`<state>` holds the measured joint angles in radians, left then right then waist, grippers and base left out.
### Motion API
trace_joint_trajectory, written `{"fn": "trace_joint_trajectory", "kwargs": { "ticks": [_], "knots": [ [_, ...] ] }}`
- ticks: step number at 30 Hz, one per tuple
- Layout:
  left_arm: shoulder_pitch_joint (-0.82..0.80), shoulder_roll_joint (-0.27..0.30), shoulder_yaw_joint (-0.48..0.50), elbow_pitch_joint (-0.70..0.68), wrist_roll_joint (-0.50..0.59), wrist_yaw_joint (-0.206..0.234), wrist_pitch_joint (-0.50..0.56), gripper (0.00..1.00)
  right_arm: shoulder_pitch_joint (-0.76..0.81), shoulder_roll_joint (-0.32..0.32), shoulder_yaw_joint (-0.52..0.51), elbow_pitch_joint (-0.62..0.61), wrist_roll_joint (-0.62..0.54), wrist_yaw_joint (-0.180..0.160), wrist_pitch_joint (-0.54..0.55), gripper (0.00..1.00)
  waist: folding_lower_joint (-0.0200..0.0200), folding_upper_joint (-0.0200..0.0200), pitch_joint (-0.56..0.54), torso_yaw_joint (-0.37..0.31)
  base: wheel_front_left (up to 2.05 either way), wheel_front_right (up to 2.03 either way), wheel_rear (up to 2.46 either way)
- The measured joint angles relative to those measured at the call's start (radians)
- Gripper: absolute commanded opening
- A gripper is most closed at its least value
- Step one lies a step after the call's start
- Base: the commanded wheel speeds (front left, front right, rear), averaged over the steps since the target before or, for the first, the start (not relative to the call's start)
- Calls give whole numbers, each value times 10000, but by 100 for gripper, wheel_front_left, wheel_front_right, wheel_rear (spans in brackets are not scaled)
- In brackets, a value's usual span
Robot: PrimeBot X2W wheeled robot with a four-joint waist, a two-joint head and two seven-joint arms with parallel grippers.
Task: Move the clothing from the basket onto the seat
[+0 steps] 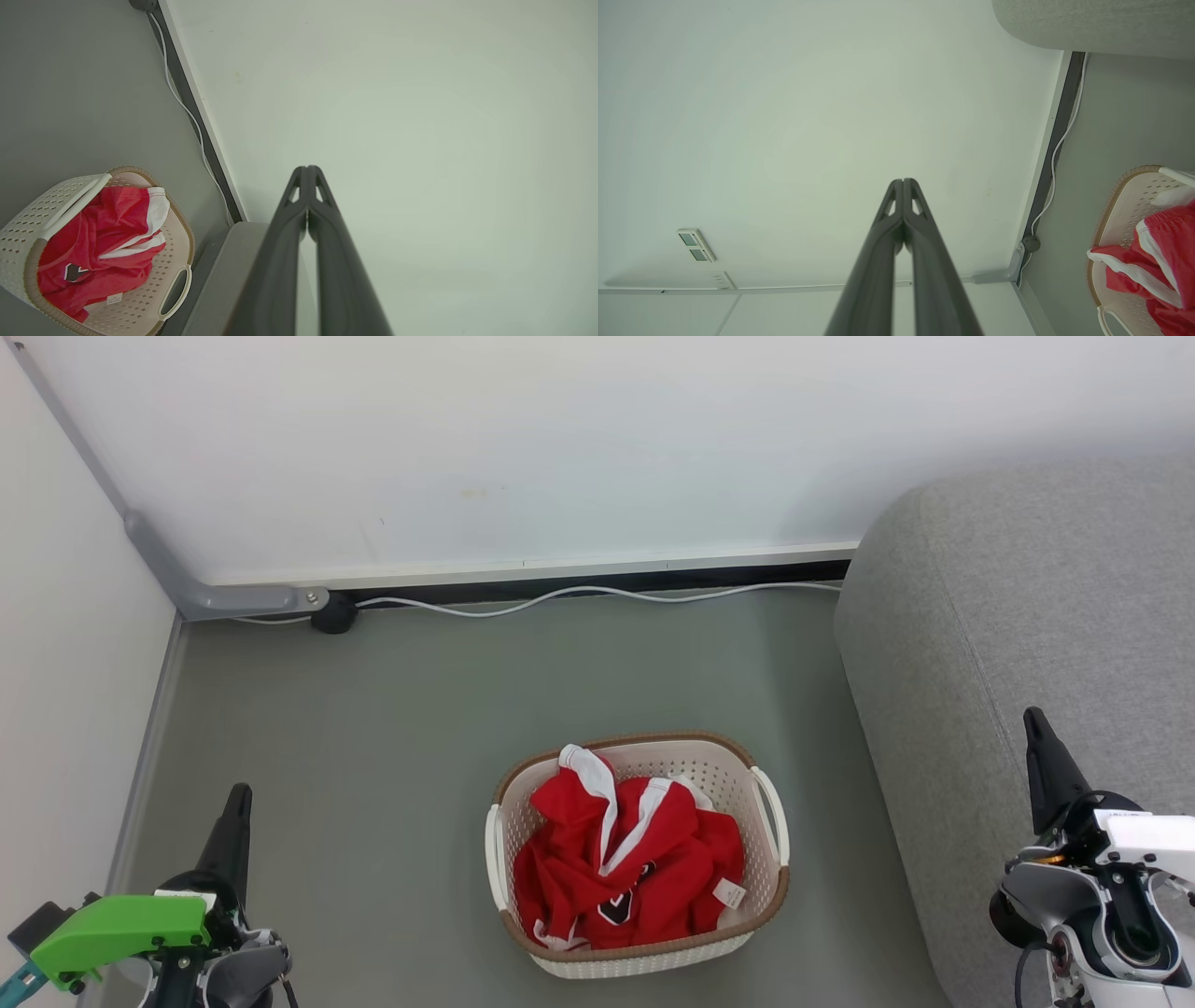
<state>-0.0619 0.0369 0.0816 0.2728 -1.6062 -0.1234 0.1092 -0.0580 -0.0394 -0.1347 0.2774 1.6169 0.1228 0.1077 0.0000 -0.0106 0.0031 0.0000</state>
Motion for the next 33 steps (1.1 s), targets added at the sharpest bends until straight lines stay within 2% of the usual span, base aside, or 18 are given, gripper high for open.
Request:
{"fn": "trace_joint_trajectory", "kwargs": {
  "ticks": [25,26,27,28,30,31,33],
  "knots": [
    [0,0,0,0,0,0,0,0,0,0,0,0,0,0,0,0,0,0,0,0,0,0,0],
    [0,0,0,0,0,0,0,100,0,0,0,0,0,0,0,100,0,0,0,0,0,0,0],
    [20,-13,-12,82,0,4,0,100,39,19,8,71,2,-2,0,100,0,0,0,0,0,0,0],
    [20,-13,-12,82,0,4,0,0,39,19,8,71,2,-2,0,0,0,0,0,0,0,0,0],
    [164,-98,-35,311,0,8,-2,0,230,123,13,295,2,-12,-2,0,0,0,0,0,0,0,0],
    [268,-153,-52,433,0,8,-2,100,355,182,19,420,2,-13,-2,100,0,0,0,0,0,0,0],
    [463,-238,-102,562,2,8,-4,100,564,265,40,570,2,-17,-12,100,0,0,0,-1,0,0,0]
  ]
}}
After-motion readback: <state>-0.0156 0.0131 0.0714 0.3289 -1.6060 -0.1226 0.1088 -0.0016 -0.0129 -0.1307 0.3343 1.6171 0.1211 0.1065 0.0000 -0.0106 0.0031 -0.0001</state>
